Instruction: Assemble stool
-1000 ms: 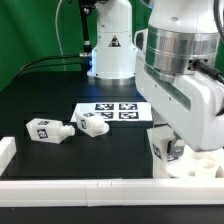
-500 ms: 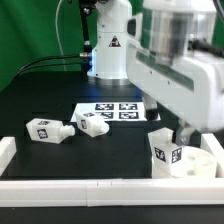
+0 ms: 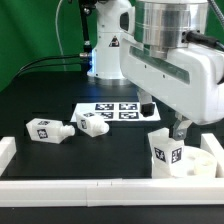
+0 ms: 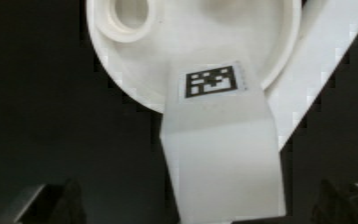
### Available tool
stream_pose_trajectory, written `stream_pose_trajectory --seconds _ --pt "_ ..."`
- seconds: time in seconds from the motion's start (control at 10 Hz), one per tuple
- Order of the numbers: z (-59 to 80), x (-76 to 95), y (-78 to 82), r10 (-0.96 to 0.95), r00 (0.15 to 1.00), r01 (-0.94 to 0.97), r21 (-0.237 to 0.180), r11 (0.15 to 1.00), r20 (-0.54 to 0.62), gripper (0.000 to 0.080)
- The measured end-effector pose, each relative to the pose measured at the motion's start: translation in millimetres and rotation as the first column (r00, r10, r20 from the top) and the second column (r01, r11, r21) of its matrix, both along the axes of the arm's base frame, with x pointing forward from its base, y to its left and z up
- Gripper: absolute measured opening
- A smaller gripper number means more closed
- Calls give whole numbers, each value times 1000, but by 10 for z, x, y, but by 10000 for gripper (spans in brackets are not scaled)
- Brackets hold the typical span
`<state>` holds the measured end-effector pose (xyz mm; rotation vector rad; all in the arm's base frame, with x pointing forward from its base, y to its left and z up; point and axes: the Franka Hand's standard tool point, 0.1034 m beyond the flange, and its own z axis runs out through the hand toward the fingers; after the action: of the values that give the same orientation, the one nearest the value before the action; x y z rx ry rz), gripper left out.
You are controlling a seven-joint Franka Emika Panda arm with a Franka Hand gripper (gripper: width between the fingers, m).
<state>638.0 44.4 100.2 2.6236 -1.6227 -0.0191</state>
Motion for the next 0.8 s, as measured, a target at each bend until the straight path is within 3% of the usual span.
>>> stream_pose_trajectory --seconds 0.2,0.4,0.6,0.8 --pt "29 -63 -108 114 993 -114 9 993 11 648" --pt "130 -304 -256 354 935 -354 24 935 8 648" --pt "108 -289 -219 478 877 -478 -2 878 38 648" --pt "104 -292 -230 617 787 -617 0 787 29 648"
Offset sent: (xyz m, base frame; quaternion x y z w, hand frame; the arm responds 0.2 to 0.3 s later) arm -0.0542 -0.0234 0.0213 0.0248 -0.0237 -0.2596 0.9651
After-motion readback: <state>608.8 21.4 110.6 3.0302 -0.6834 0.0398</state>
